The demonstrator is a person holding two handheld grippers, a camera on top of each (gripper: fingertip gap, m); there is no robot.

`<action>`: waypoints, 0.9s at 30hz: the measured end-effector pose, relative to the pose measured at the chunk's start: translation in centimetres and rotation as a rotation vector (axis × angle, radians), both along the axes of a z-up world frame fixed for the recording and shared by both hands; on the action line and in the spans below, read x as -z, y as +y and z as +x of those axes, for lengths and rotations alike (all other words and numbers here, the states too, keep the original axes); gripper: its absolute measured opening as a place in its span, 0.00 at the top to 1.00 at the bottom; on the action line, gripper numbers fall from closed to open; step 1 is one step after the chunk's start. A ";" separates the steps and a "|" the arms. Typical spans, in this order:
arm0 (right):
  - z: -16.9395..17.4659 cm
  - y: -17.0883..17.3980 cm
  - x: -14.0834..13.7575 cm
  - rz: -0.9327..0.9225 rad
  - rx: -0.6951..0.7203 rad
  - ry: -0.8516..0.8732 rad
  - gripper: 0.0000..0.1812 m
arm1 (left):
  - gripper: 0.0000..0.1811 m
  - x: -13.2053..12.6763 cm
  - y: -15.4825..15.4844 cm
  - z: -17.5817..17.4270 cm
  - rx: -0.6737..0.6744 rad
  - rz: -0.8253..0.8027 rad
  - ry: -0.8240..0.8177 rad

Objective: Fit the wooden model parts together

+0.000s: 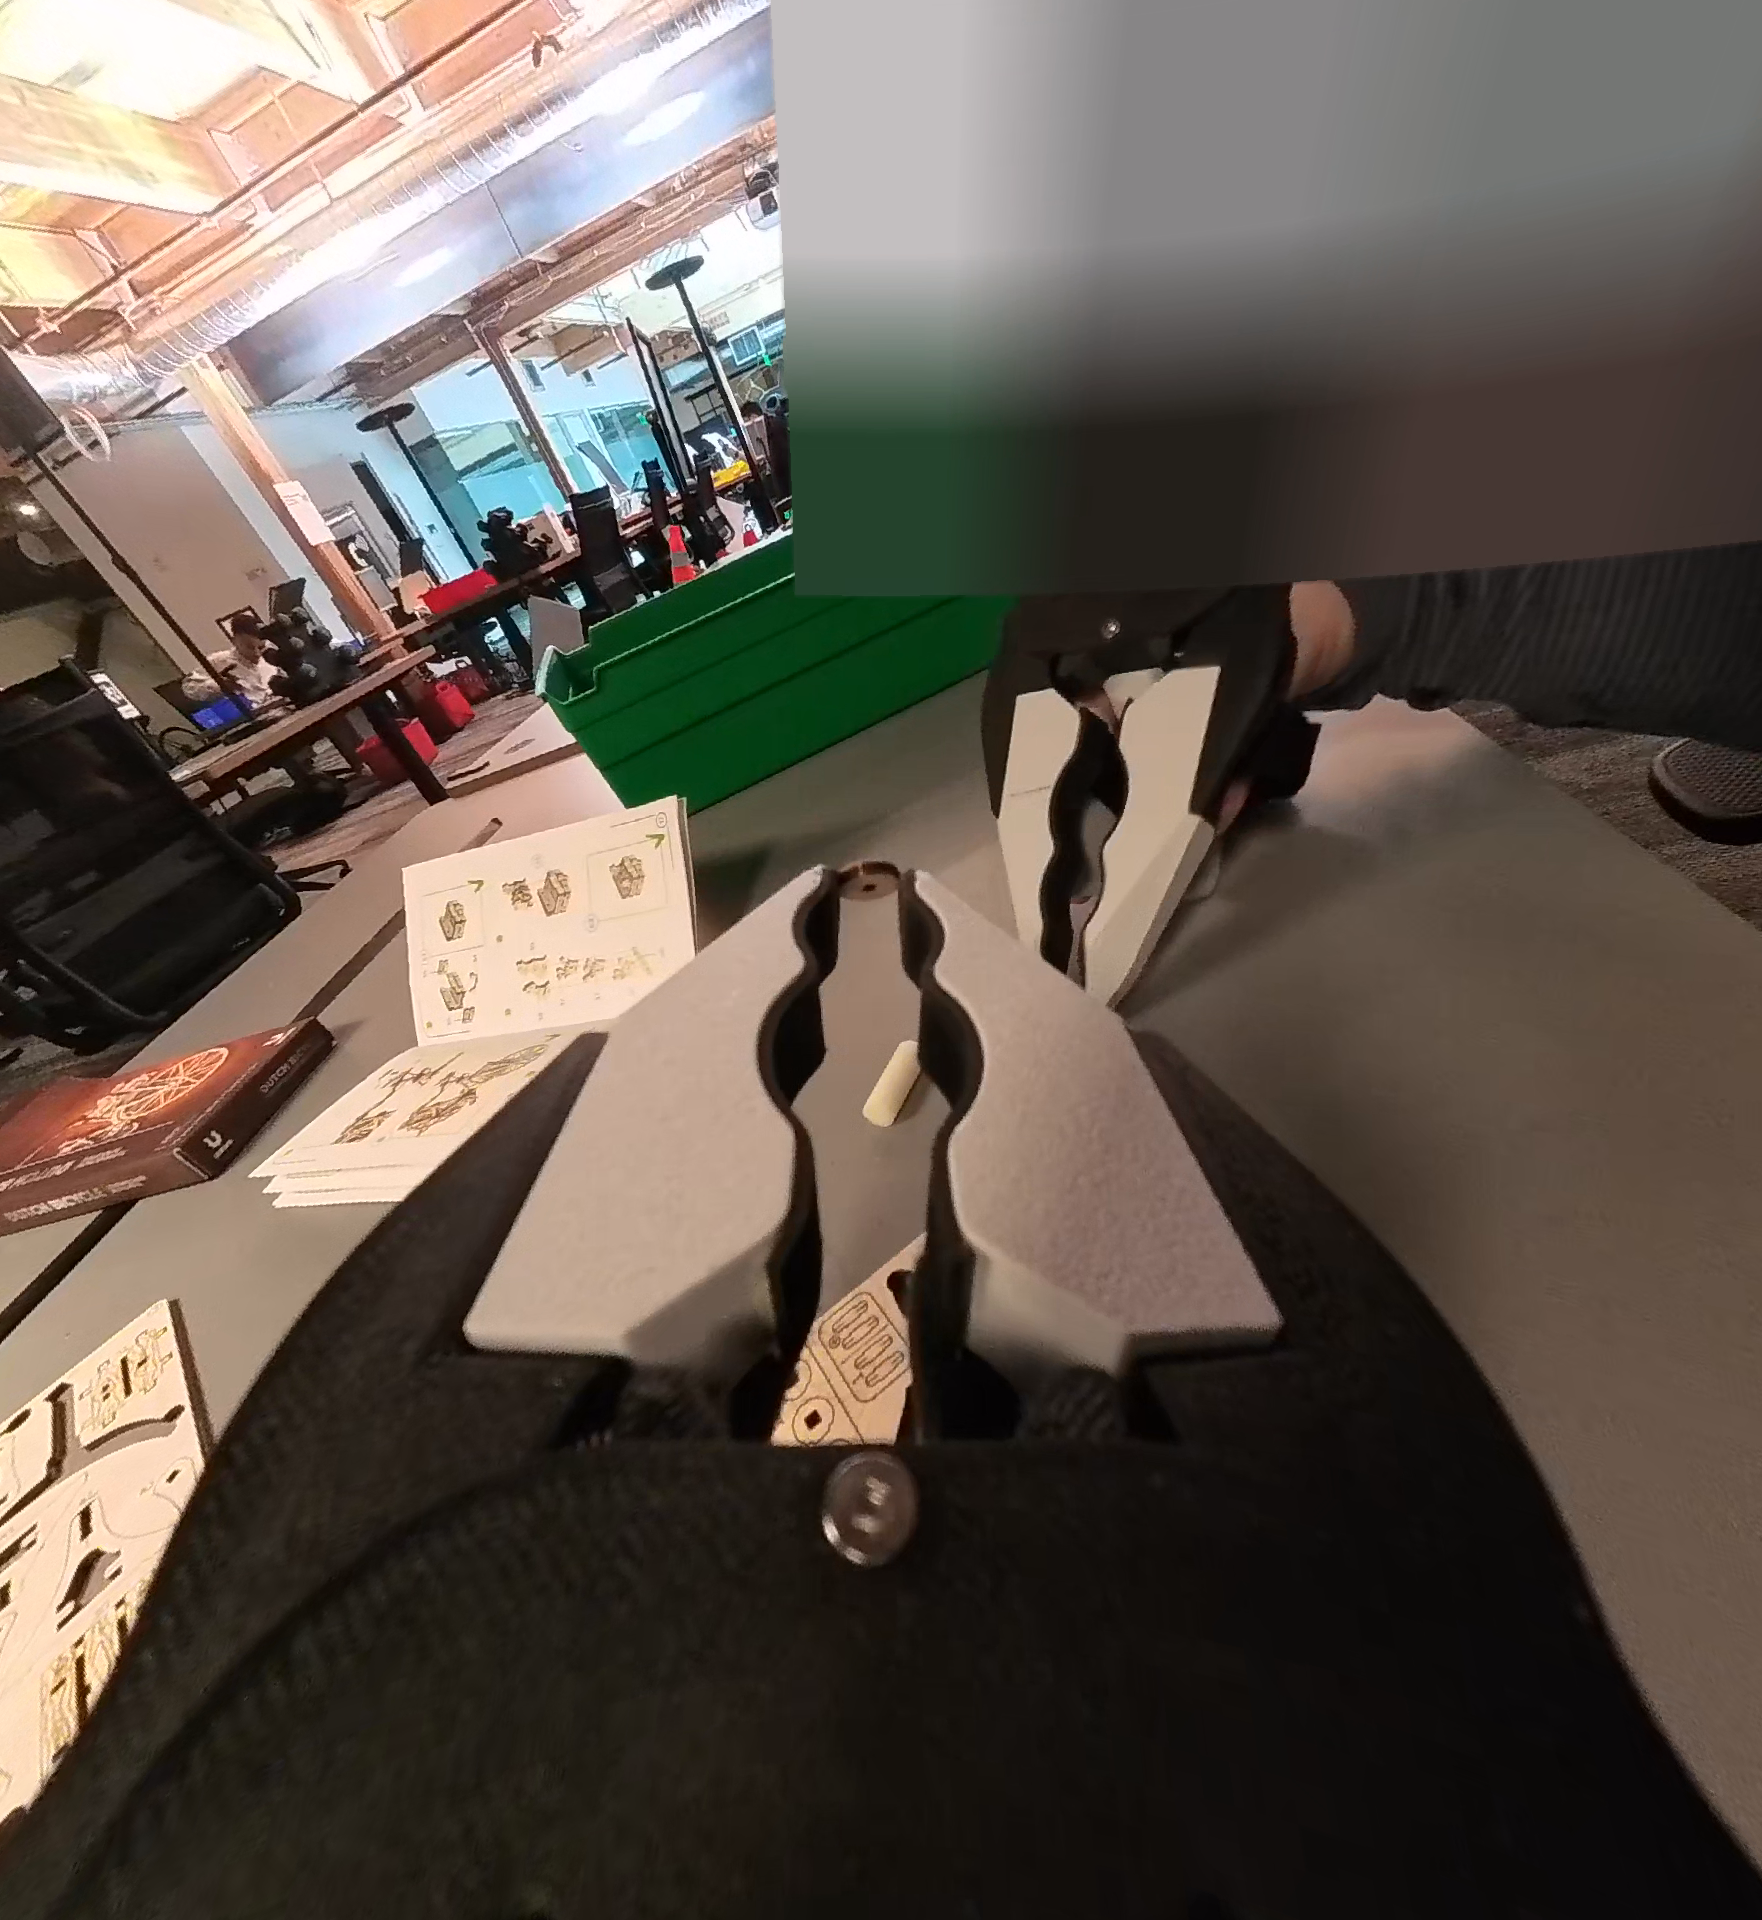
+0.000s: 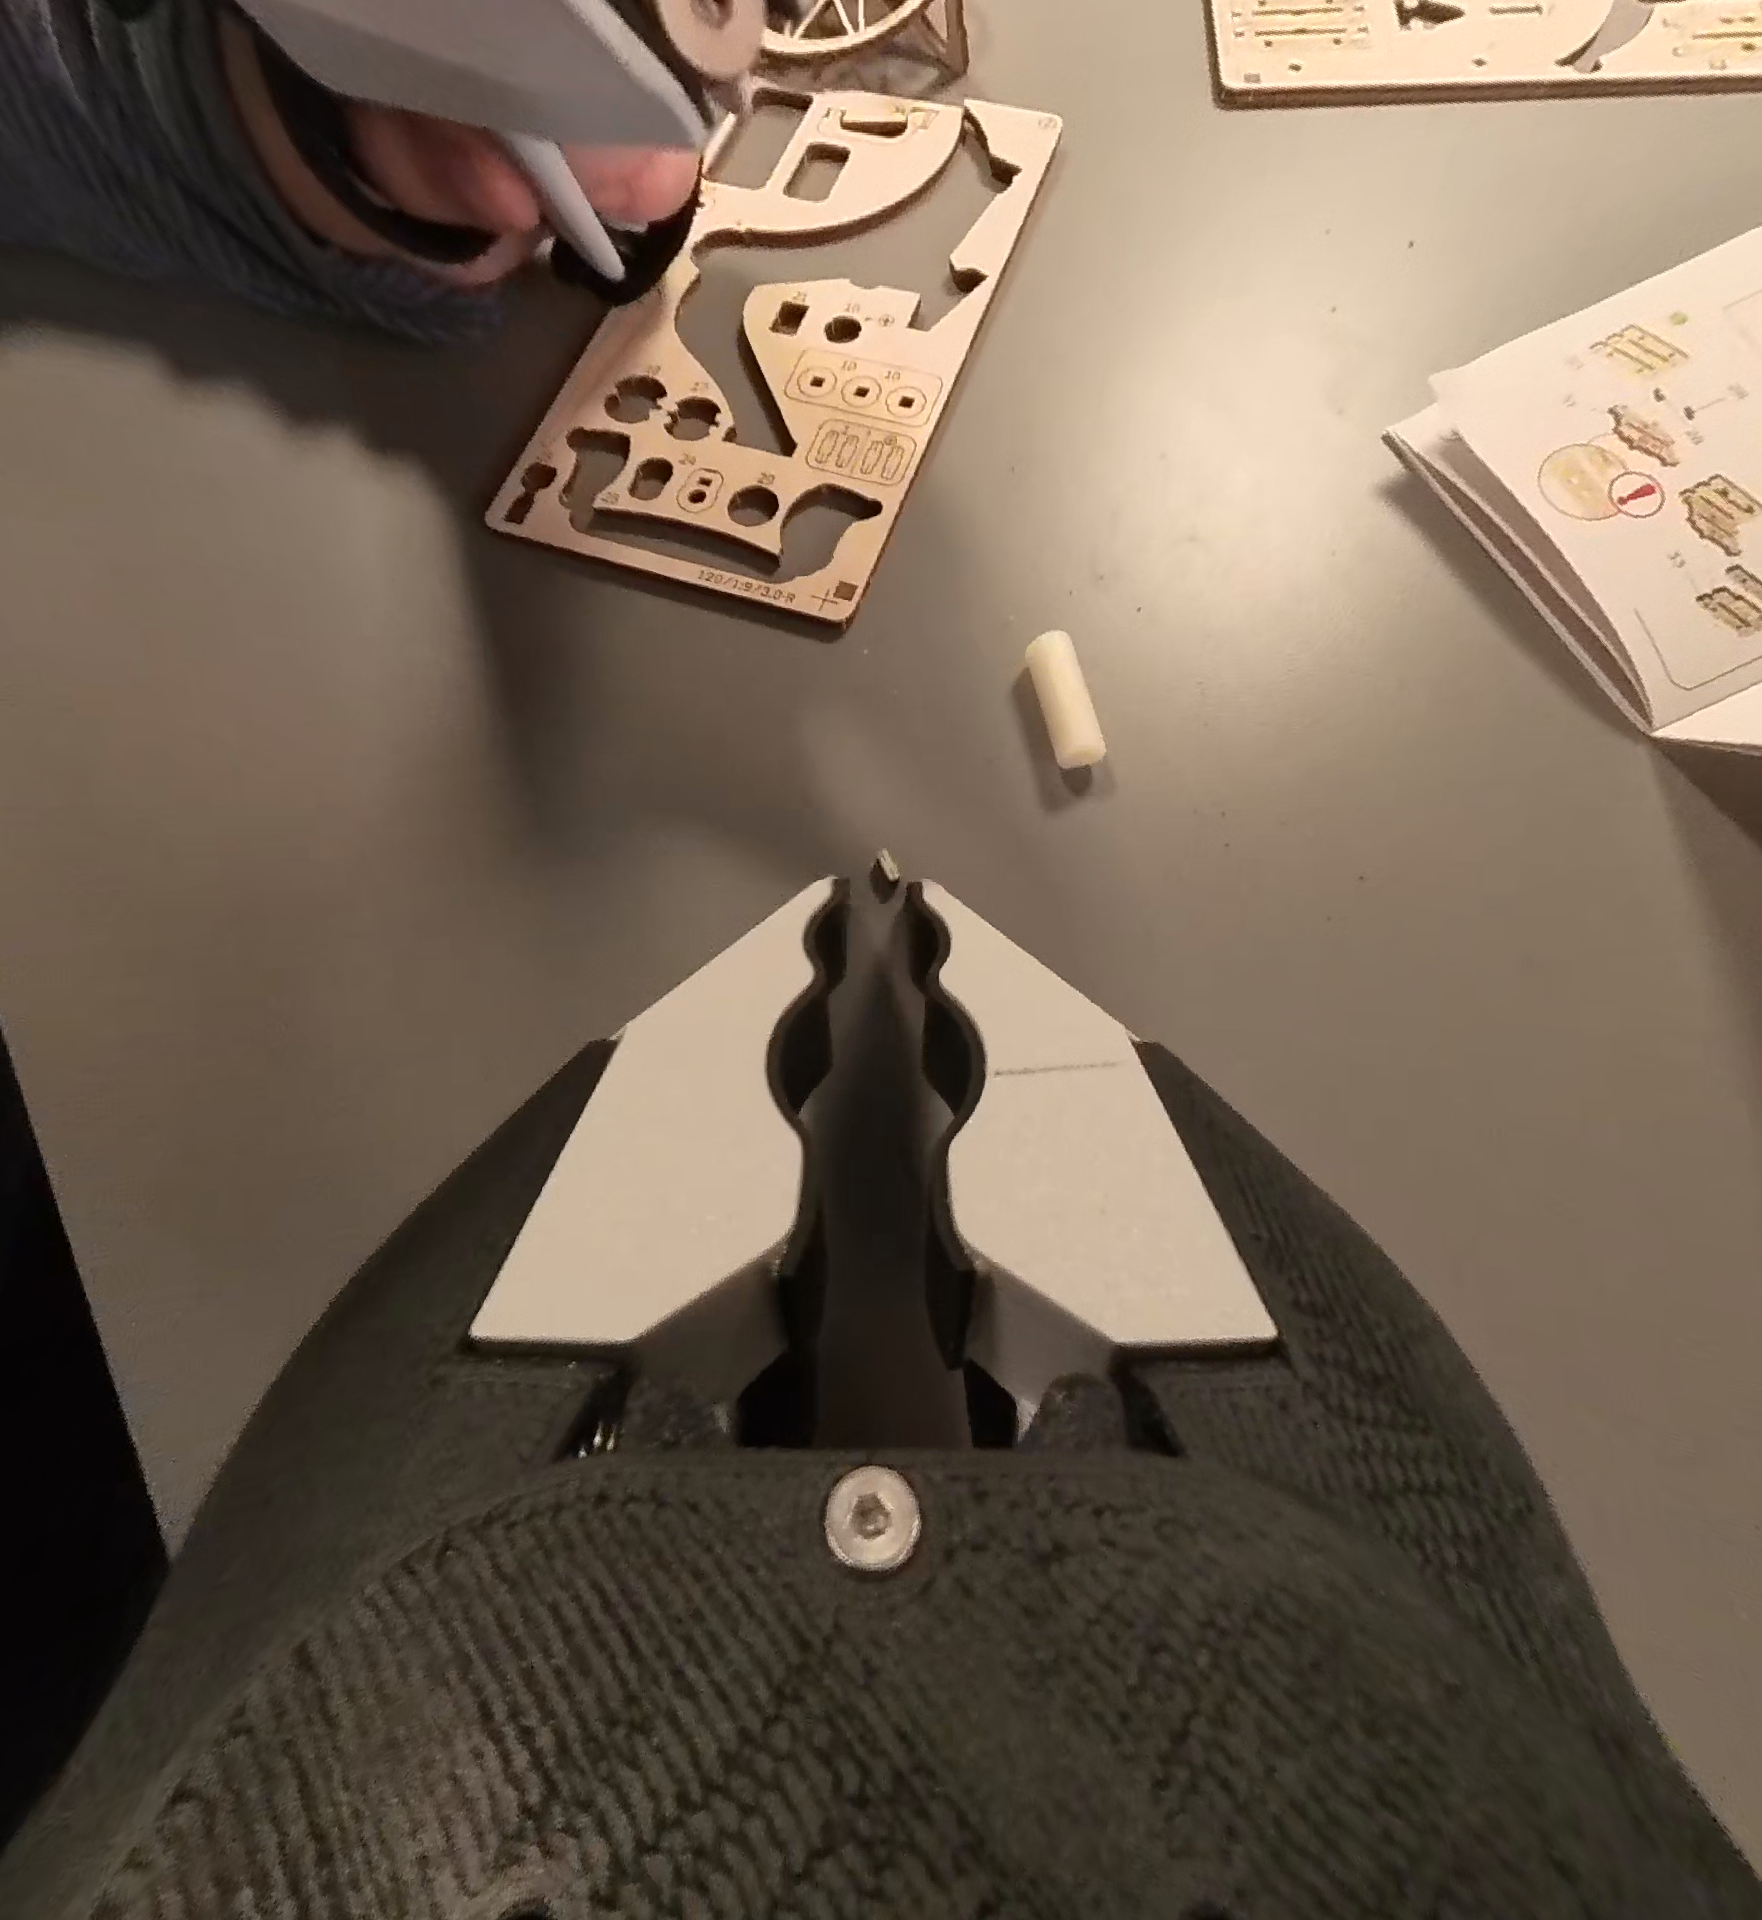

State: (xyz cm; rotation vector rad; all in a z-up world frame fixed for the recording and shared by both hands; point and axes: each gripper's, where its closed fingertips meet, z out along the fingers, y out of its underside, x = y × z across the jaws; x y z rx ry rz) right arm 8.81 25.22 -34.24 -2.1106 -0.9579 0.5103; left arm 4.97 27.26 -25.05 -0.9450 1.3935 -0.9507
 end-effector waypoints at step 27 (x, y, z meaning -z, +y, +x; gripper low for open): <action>-3.7 5.5 -8.9 1.099 -0.052 -0.559 1.00 | 0.95 -0.6 1.7 -1.3 -0.023 -0.112 0.002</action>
